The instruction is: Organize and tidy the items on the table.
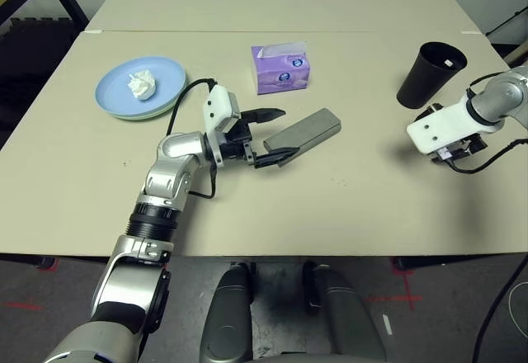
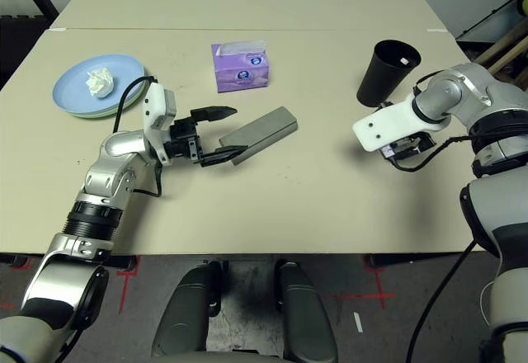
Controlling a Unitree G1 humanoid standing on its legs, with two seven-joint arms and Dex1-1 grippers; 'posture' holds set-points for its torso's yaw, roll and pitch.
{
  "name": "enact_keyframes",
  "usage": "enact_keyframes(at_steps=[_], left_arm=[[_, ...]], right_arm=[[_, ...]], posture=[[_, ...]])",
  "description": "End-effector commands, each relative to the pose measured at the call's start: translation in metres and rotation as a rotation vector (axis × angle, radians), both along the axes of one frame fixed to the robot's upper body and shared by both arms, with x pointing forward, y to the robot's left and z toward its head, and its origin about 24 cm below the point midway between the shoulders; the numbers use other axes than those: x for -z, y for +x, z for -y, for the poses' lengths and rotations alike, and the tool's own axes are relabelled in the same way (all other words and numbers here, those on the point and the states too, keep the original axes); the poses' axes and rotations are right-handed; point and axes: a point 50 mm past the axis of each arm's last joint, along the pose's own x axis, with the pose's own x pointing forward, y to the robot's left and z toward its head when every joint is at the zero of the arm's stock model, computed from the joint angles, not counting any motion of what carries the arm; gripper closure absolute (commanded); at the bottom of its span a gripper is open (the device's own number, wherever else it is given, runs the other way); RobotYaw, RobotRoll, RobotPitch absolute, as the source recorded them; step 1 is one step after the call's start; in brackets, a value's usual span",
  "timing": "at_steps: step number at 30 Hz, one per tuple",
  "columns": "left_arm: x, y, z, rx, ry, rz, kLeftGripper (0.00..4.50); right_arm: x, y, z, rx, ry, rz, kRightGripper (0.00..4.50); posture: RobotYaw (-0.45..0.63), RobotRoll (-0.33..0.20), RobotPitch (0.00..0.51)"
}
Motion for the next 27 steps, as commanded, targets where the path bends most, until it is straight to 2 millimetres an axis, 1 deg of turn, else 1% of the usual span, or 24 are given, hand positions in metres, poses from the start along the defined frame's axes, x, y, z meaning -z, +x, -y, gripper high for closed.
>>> enact_keyframes(at_steps=[1,6,8,9,13,14,18,19,21,23,27], left_arm=[[0.004,-0.004,-0.002,-0.003,0.002,-0.015,0.0],[0.005,-0.004,-0.003,-0.005,0.005,-0.016,0.0],[0.005,-0.005,-0.003,-0.006,0.005,-0.016,0.0],[0.005,-0.005,-0.003,-0.006,0.006,-0.016,0.0],[0.005,-0.005,-0.003,-0.008,0.009,-0.016,0.0],[0.005,-0.005,-0.004,-0.008,0.01,-0.016,0.0],[0.006,-0.004,-0.004,-0.01,0.013,-0.018,0.0],[0.006,-0.004,-0.004,-0.01,0.014,-0.018,0.0],[0.006,-0.003,-0.005,-0.01,0.015,-0.018,0.0],[0.006,-0.002,-0.004,-0.009,0.015,-0.018,0.0],[0.006,0.0,-0.004,-0.006,0.017,-0.019,0.0]], right_arm=[[0.0,-0.003,0.01,0.031,-0.033,-0.02,0.03],[0.002,-0.003,0.009,0.028,-0.038,-0.027,0.03],[0.003,-0.003,0.008,0.025,-0.035,-0.033,0.42],[0.003,-0.003,0.008,0.026,-0.036,-0.038,0.67],[0.003,-0.003,0.007,0.023,-0.034,-0.042,2.06],[0.003,-0.003,0.007,0.025,-0.035,-0.049,2.51],[0.0,-0.005,0.009,0.038,-0.03,-0.069,4.04],[-0.002,-0.005,0.01,0.042,-0.027,-0.071,4.19],[-0.006,-0.006,0.01,0.057,0.003,-0.077,4.18],[-0.014,-0.005,0.008,0.081,0.071,-0.078,4.18],[-0.044,-0.002,-0.002,0.176,0.373,-0.131,4.18]], posture=[[0.17,0.0,0.214],[0.18,0.0,0.212],[0.18,0.0,0.212],[0.18,0.0,0.211],[0.18,0.0,0.207],[0.18,0.0,0.206],[0.17,0.0,0.201],[0.17,0.0,0.199],[0.16,0.0,0.198],[0.15,0.0,0.193],[0.14,0.0,0.189]])
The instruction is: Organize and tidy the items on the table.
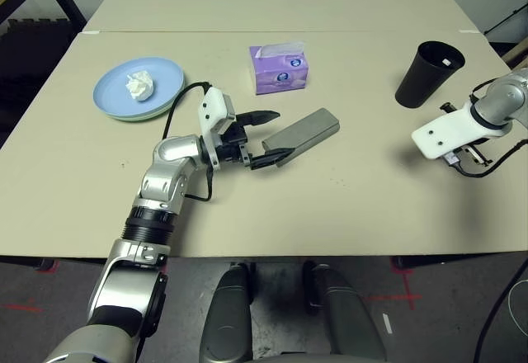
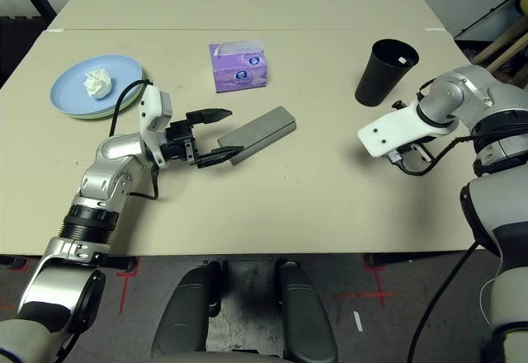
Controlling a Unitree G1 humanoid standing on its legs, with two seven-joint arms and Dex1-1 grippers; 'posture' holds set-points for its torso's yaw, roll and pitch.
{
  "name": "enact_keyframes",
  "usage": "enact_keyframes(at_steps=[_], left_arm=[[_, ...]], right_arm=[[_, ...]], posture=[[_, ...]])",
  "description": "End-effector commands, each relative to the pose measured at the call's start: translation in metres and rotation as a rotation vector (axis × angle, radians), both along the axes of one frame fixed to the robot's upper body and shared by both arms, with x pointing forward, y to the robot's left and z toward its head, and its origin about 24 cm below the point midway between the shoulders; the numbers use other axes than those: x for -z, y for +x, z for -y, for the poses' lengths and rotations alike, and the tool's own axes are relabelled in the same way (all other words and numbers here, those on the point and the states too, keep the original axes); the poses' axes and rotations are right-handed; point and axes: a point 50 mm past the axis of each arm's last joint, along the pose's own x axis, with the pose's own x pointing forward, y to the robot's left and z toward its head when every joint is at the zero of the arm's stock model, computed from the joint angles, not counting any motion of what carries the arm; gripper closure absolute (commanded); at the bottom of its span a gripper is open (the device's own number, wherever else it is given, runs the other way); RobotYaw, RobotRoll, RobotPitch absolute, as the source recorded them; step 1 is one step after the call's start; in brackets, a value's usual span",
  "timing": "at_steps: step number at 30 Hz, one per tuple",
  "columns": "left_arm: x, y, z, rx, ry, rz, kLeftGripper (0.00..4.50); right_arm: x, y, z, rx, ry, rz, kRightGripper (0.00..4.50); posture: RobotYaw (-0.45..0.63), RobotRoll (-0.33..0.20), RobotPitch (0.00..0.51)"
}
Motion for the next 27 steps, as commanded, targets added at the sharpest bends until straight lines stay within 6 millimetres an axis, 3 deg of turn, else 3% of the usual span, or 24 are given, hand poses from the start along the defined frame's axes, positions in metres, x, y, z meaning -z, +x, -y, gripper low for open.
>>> enact_keyframes(at_steps=[1,8,12,17,22,27], left_arm=[[-0.001,0.001,0.002,0.016,0.015,0.007,0.0],[-0.002,0.005,0.004,0.029,0.015,0.013,0.0],[-0.003,0.006,0.005,0.036,0.015,0.016,0.0],[-0.003,0.007,0.005,0.039,0.017,0.017,0.0],[-0.002,0.008,0.004,0.04,0.022,0.016,0.0],[-0.002,0.008,0.004,0.041,0.029,0.017,0.0]], right_arm=[[-0.028,0.002,-0.007,0.083,0.265,-0.021,4.18],[-0.061,0.001,-0.023,0.158,0.756,0.001,4.18],[-0.069,0.001,-0.028,0.246,1.112,0.075,4.18],[-0.065,0.0,-0.026,0.39,1.401,0.224,4.18],[-0.048,-0.003,-0.029,0.518,1.564,0.389,4.18],[-0.049,-0.002,-0.029,0.594,1.616,0.564,4.18]], posture=[[0.13,0.0,0.185],[0.1,0.0,0.179],[0.1,0.0,0.181],[0.09,0.0,0.182],[0.09,0.0,0.184],[0.09,0.0,0.184]])
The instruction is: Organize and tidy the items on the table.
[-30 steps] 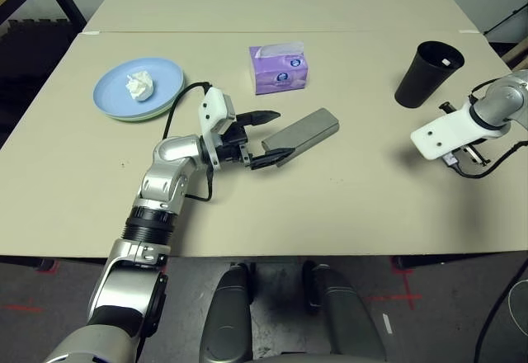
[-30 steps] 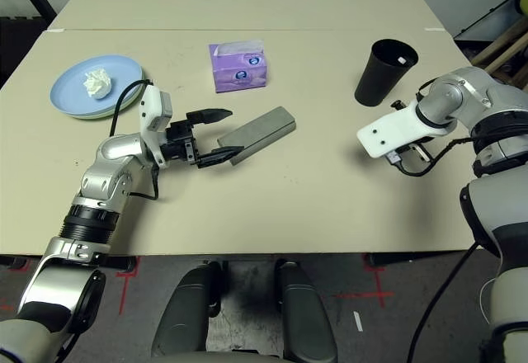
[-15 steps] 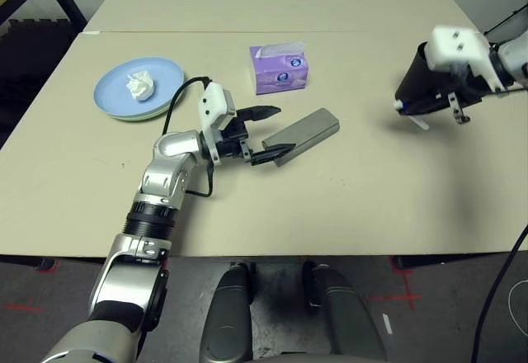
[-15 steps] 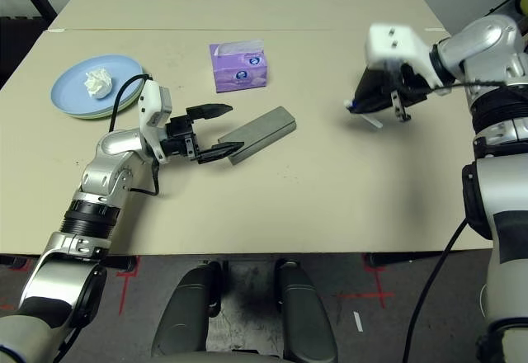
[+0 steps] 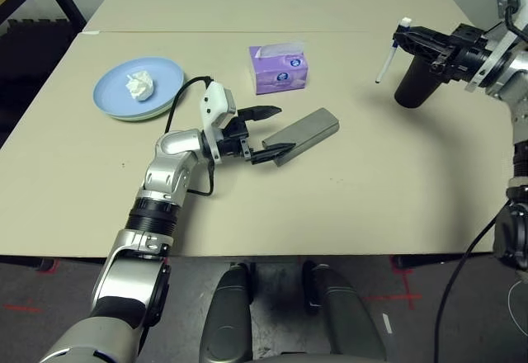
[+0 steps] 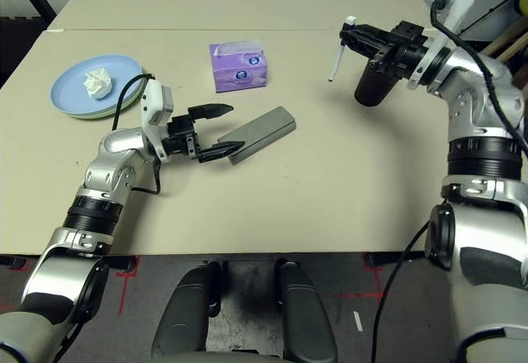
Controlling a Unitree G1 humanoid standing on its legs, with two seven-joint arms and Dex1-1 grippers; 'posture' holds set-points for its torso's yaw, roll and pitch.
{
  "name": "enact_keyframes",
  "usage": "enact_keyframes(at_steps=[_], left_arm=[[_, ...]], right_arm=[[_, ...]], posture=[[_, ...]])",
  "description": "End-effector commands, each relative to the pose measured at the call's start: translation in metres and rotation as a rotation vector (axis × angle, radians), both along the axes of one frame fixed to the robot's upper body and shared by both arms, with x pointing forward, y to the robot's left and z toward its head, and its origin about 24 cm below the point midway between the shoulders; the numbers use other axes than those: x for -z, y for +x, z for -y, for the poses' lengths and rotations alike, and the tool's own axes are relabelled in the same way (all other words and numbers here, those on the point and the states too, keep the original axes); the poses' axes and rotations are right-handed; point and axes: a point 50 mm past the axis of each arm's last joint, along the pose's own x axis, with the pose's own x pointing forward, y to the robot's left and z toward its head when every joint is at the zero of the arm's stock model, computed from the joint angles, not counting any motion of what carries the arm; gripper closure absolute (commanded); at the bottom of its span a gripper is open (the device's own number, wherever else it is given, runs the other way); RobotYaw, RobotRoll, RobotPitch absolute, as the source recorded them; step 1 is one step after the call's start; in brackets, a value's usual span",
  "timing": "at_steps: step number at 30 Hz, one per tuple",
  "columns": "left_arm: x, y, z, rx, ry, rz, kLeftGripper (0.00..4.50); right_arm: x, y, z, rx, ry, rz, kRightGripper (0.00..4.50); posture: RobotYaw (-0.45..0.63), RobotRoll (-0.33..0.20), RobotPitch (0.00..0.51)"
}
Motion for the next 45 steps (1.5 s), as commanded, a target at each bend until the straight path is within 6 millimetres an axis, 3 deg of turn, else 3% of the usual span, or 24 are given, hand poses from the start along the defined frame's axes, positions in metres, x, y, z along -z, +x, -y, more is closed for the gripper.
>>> enact_keyframes(at_steps=[1,17,30,41,45], left_arm=[[0.003,0.0,0.002,0.013,0.028,-0.007,0.0],[0.005,0.0,0.001,0.011,0.033,-0.004,0.0],[0.003,0.001,-0.001,0.008,0.04,0.0,0.0],[-0.003,0.002,-0.002,-0.011,0.028,0.029,0.0],[-0.011,0.005,-0.003,-0.046,0.001,0.051,0.0]], right_arm=[[-0.014,-0.002,0.008,0.152,0.046,0.116,4.18],[-0.014,0.005,0.028,0.597,0.15,0.207,4.18],[0.012,0.011,0.033,0.686,0.179,-0.051,4.18],[0.008,0.007,0.033,0.634,0.153,-0.038,0.18],[0.007,0.003,0.041,0.627,0.149,-0.011,0.04]], posture=[[0.09,0.0,0.184],[0.09,0.0,0.182],[0.1,0.0,0.172],[0.1,0.0,0.169],[0.1,0.0,0.169]])
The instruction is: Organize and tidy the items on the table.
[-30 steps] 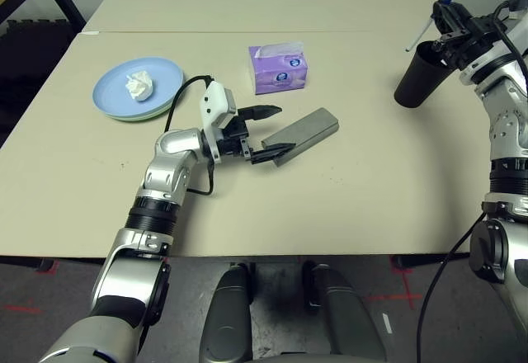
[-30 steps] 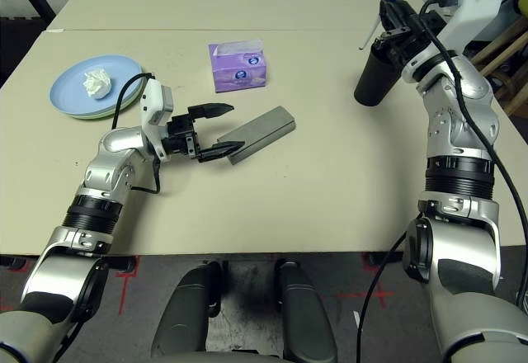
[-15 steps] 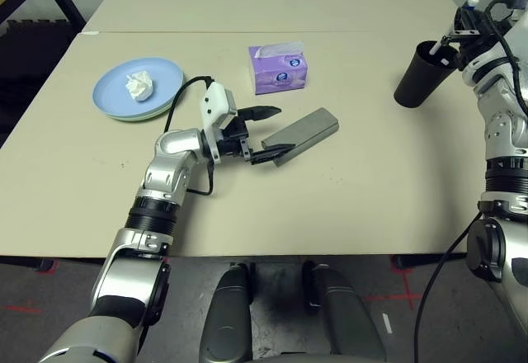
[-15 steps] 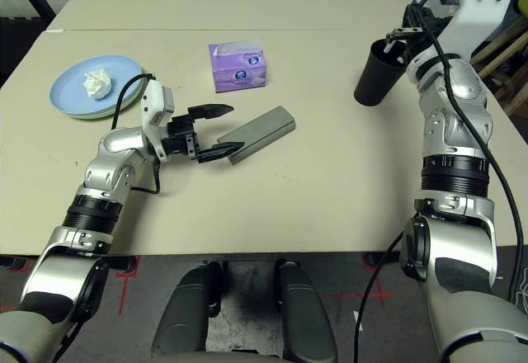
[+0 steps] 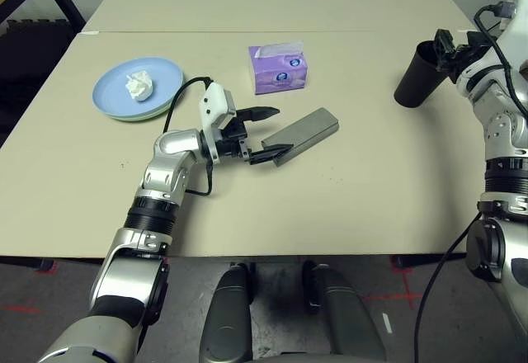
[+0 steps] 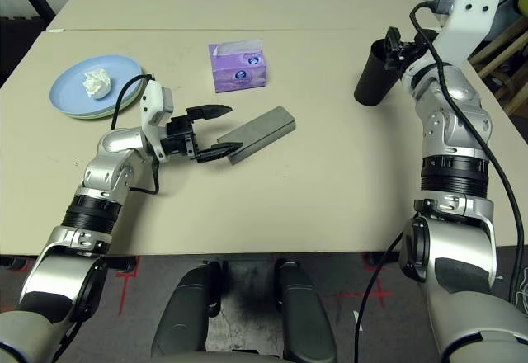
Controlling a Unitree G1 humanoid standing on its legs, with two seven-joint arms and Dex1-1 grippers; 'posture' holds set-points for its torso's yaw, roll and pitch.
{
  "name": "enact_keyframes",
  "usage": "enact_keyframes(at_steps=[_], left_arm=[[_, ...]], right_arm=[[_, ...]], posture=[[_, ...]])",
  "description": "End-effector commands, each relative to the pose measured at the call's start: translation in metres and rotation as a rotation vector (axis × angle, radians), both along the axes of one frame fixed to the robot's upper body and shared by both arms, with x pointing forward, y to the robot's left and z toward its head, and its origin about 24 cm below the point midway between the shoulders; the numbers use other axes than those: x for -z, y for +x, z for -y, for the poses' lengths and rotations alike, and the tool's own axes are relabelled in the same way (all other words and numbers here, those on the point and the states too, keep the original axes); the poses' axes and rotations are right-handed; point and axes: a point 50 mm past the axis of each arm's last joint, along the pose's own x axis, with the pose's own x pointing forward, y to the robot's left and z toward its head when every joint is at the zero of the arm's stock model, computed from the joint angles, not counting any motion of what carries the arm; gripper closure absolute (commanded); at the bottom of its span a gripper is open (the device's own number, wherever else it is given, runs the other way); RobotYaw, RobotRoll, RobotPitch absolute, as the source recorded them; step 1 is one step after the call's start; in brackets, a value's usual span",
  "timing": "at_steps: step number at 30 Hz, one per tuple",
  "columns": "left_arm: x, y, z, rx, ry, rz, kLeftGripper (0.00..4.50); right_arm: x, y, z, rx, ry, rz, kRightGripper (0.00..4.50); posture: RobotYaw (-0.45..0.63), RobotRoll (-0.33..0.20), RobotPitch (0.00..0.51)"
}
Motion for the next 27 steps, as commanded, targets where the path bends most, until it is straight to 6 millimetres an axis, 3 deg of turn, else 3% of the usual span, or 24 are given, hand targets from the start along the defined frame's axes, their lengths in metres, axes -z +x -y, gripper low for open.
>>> enact_keyframes(at_steps=[1,7,13,18,22,27], left_arm=[[-0.009,0.002,0.0,-0.022,-0.012,0.032,0.0],[-0.012,0.004,-0.003,-0.048,-0.032,0.034,0.0],[-0.024,0.007,-0.01,-0.12,-0.096,0.066,0.0],[-0.03,0.007,-0.022,-0.207,-0.141,0.075,0.0],[-0.034,0.009,-0.041,-0.437,-0.227,0.139,0.0],[-0.023,0.006,-0.084,-0.838,-0.319,0.217,0.0]], right_arm=[[-0.003,-0.007,0.013,0.015,-0.012,0.031,0.04],[0.004,-0.01,0.01,-0.02,0.003,0.039,0.04],[0.005,-0.026,0.001,-0.281,-0.001,0.16,0.04],[0.024,-0.049,-0.013,-0.517,-0.056,0.109,0.04],[0.039,-0.057,-0.007,-0.376,-0.072,0.151,0.04],[0.067,-0.06,0.0,-0.081,-0.009,0.168,0.04]], posture=[[0.1,0.0,0.169],[0.1,0.0,0.167],[0.09,0.0,0.168],[0.07,0.0,0.174],[0.07,0.0,0.173],[0.06,0.0,0.169]])
